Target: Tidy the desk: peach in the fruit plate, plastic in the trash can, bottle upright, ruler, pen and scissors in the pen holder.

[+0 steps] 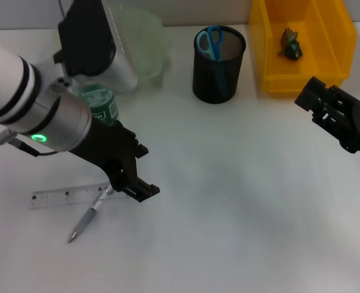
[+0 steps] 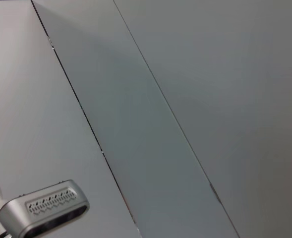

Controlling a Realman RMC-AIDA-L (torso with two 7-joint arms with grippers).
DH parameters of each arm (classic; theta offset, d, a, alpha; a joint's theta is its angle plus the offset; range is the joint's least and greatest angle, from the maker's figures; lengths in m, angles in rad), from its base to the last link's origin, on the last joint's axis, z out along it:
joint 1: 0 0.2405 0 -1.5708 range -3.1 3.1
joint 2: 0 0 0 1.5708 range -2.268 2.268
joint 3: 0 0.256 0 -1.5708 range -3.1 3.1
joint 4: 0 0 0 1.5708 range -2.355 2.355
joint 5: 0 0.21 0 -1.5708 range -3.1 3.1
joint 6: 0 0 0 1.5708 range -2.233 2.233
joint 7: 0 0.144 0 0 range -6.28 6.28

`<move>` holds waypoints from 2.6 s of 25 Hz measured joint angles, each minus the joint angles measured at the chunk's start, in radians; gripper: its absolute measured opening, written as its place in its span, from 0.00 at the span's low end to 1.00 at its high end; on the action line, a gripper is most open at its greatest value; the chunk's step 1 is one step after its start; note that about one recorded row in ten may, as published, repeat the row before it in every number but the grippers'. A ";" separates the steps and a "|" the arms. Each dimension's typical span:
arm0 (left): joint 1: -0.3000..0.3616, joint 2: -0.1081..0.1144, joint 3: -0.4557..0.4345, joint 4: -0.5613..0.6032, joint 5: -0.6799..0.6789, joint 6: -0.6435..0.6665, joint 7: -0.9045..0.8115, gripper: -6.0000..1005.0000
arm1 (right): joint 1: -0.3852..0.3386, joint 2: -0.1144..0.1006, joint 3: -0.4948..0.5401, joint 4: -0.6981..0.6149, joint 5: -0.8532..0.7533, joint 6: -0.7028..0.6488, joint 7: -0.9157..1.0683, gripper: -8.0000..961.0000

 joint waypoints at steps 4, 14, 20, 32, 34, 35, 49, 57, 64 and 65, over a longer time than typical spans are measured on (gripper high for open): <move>-0.007 0.000 0.021 -0.036 0.003 -0.012 0.000 0.74 | 0.002 0.000 0.000 0.003 -0.001 0.004 0.000 0.54; -0.004 0.000 0.063 -0.056 0.065 -0.058 -0.004 0.73 | 0.004 0.000 0.000 0.004 -0.001 0.015 0.000 0.55; -0.010 -0.002 0.076 -0.094 0.069 -0.069 -0.005 0.72 | 0.004 0.000 0.000 0.005 -0.001 0.017 0.000 0.55; -0.010 -0.002 0.080 -0.133 0.070 -0.100 -0.002 0.71 | 0.015 0.001 0.000 0.009 -0.002 0.027 0.000 0.55; -0.011 -0.002 0.080 -0.140 0.072 -0.101 -0.001 0.71 | 0.017 0.001 0.000 0.013 -0.002 0.028 0.000 0.55; -0.012 -0.002 0.080 -0.144 0.074 -0.102 -0.001 0.71 | 0.019 0.001 0.000 0.016 -0.002 0.028 0.000 0.55; -0.024 -0.002 0.093 -0.179 0.095 -0.124 -0.002 0.70 | 0.019 0.001 0.000 0.025 -0.003 0.029 0.000 0.55; -0.029 -0.002 0.093 -0.197 0.103 -0.134 -0.003 0.69 | 0.019 0.001 0.000 0.027 -0.003 0.030 0.000 0.56; -0.030 -0.002 0.105 -0.198 0.105 -0.139 -0.004 0.69 | 0.019 0.001 0.000 0.030 -0.003 0.030 0.000 0.56; -0.031 -0.002 0.106 -0.198 0.105 -0.139 -0.004 0.69 | 0.019 0.001 0.000 0.032 -0.003 0.030 0.000 0.56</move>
